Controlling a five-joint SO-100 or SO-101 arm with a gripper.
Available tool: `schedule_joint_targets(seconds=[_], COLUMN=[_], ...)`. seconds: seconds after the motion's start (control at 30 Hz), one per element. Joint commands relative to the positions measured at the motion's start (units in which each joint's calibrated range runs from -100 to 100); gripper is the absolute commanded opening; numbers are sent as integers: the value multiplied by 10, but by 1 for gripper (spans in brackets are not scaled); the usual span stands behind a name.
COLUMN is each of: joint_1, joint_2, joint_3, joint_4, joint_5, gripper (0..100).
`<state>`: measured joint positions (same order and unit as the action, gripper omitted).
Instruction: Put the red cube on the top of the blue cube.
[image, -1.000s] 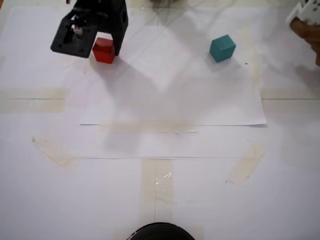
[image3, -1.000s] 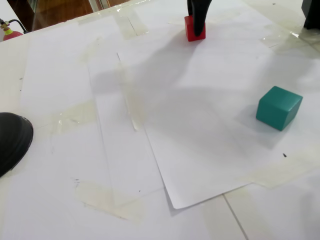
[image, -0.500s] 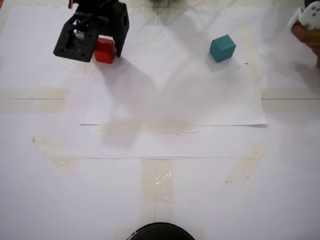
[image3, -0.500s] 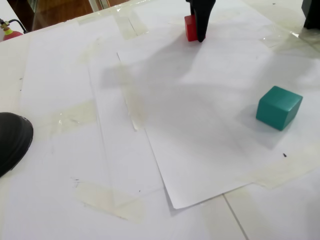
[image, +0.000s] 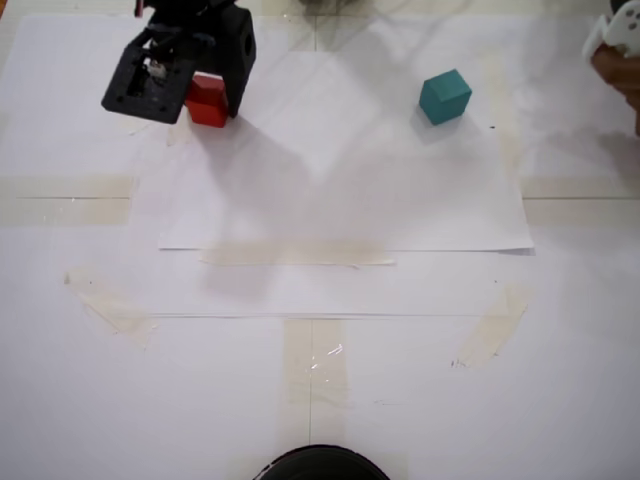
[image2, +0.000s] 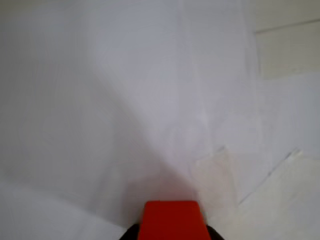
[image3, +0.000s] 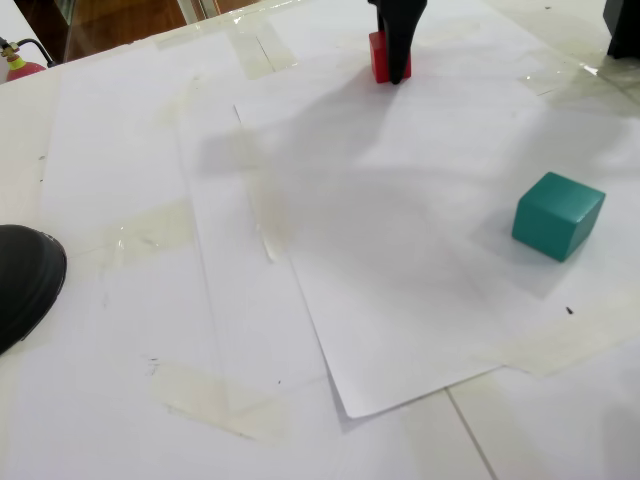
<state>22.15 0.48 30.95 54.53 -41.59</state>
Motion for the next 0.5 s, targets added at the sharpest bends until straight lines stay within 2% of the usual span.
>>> schedule_joint_targets(seconds=[0.0, 0.47], joint_1=[-7, -23], joint_2=[-24, -137], joint_3=[1, -17], joint_4=[7, 117], joint_5=[1, 12], gripper=[14, 13])
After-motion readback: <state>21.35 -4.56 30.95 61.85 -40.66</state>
